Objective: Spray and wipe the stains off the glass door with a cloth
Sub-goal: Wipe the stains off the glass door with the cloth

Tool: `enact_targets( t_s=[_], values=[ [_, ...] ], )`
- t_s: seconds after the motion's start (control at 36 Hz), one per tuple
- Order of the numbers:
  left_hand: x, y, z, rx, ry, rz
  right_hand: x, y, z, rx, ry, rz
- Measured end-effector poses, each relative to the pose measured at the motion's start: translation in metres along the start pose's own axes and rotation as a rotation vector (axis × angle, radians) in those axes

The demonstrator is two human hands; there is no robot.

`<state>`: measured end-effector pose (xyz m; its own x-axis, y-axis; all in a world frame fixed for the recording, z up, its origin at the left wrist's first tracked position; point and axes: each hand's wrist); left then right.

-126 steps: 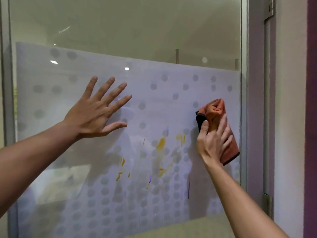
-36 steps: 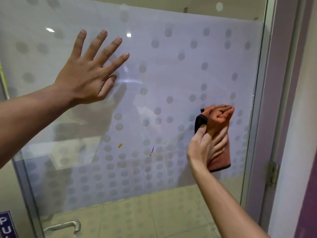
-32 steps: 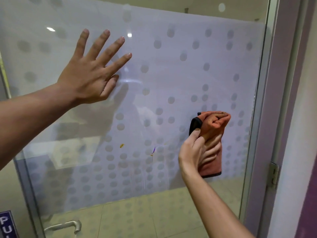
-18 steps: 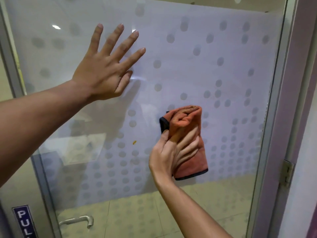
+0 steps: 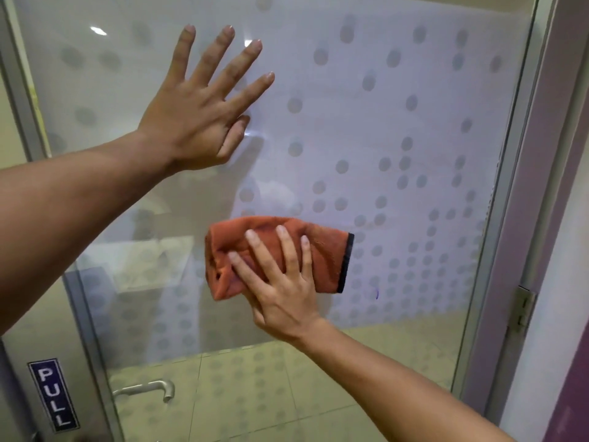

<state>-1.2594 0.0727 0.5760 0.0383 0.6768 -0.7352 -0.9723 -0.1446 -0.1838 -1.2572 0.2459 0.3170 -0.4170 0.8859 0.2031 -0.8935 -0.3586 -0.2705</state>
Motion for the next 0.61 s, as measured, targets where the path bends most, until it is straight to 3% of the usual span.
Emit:
enact_targets(
  t_s=[0.14, 0.28, 0.61],
  values=[
    [0.002, 0.0, 0.0, 0.01, -0.003, -0.012, 0.04, -0.002, -0.011, -0.079, -0.413, -0.071],
    [0.005, 0.002, -0.003, 0.015, -0.022, -0.007, 0.074, -0.008, -0.016, -0.184, -0.657, -0.125],
    [0.024, 0.008, -0.023, 0.015, -0.045, -0.044, 0.136, -0.024, -0.044, -0.204, -0.727, -0.195]
  ],
)
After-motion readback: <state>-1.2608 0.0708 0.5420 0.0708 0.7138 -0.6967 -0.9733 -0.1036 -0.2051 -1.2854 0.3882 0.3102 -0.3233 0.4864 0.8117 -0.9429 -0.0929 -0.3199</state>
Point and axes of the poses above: each hand's wrist, its own z-axis towards the middle knuckle, its own y-axis out of the palm, x = y × z, and after that the axes turned 5 degrees about y, right-handed
